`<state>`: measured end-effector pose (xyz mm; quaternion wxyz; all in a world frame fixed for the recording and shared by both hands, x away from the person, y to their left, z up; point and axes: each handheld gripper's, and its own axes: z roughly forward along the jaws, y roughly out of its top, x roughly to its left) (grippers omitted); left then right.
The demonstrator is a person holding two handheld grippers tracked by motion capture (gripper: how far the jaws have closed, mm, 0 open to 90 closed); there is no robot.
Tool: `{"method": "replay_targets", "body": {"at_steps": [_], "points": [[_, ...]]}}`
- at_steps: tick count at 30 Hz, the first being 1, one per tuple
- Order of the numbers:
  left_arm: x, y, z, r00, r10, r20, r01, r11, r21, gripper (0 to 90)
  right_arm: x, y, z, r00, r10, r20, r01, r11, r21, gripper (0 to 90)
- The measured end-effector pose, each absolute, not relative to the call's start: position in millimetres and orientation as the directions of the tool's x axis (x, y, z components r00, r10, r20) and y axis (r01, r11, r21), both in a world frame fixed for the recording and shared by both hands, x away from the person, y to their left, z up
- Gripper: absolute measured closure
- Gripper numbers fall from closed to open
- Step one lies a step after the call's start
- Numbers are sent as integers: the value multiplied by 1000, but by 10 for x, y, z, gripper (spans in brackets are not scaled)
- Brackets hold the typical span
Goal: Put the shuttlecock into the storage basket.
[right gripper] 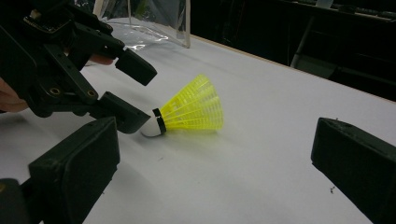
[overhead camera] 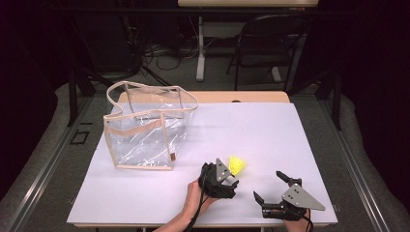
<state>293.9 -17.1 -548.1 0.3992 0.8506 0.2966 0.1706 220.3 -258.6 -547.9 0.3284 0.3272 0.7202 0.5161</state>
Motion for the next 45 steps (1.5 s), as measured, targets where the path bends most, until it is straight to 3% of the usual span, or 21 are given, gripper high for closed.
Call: {"method": "replay_targets", "body": {"at_steps": [1, 15, 45], "points": [[2935, -184, -5485, 766, 641, 48, 374, -506, 777, 265, 2202, -2582, -5480, -572, 809, -136, 132, 254, 958, 8], [2957, -224, -5533, 739, 674, -1, 426, -466, 775, 483, 2196, -2576, -5481, -572, 808, -141, 130, 258, 957, 9], [2988, -304, -5636, 724, 690, -16, 474, -480, 738, 642, 2196, -2567, -5484, -572, 808, -142, 134, 262, 956, 11]]}}
